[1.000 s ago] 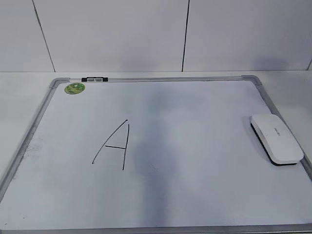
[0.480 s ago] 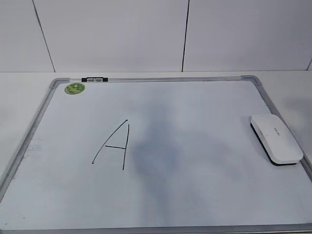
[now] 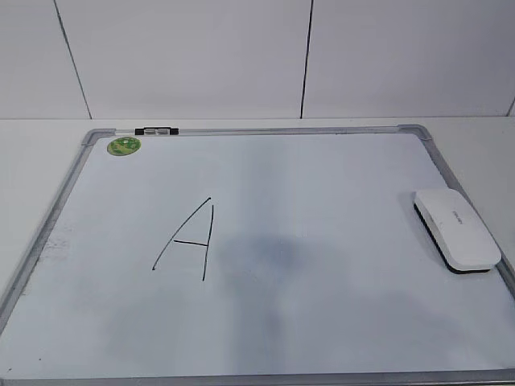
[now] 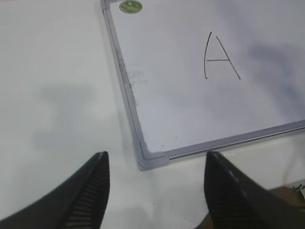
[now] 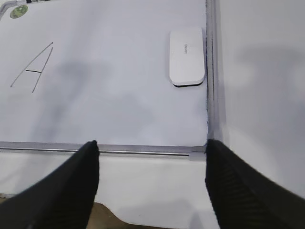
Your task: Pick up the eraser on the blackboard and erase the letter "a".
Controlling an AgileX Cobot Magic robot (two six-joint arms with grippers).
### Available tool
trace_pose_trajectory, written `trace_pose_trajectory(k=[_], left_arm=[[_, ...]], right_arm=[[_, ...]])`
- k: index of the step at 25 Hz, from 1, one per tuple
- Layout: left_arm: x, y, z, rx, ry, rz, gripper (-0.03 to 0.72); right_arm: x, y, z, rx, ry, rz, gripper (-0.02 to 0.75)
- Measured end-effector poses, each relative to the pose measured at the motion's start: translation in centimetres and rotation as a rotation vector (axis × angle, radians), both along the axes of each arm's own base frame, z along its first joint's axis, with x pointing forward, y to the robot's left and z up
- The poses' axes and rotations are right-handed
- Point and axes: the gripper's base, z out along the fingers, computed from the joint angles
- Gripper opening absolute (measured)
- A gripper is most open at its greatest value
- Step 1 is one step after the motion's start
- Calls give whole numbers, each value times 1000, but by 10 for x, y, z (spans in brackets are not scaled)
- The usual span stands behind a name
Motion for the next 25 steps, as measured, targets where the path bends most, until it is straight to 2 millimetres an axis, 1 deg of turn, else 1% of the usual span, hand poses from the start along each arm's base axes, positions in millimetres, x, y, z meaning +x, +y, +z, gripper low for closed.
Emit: trace_pose_trajectory(k=[4, 6, 8, 10, 14, 18, 25], left_arm=[[2, 0, -28, 5, 50, -1, 459], [2, -1, -37, 7, 69, -2, 448], [2, -1, -39, 7, 73, -2, 440], [3, 0, -39, 7, 72, 0, 435], [8, 1, -39, 19, 29, 21, 433], [15, 2, -42, 17, -28, 37, 432], [18, 2, -42, 15, -48, 43, 432]], right_arm=[[-2, -6, -30, -58, 31, -37, 531], [-1, -7, -46, -75, 60, -43, 531], [-1, -8, -61, -88, 86, -48, 531], [-2, -9, -64, -93, 72, -53, 531], [1, -13, -65, -131, -21, -84, 531], [3, -15, -67, -148, -37, -92, 531], [3, -15, -67, -152, -43, -93, 531]])
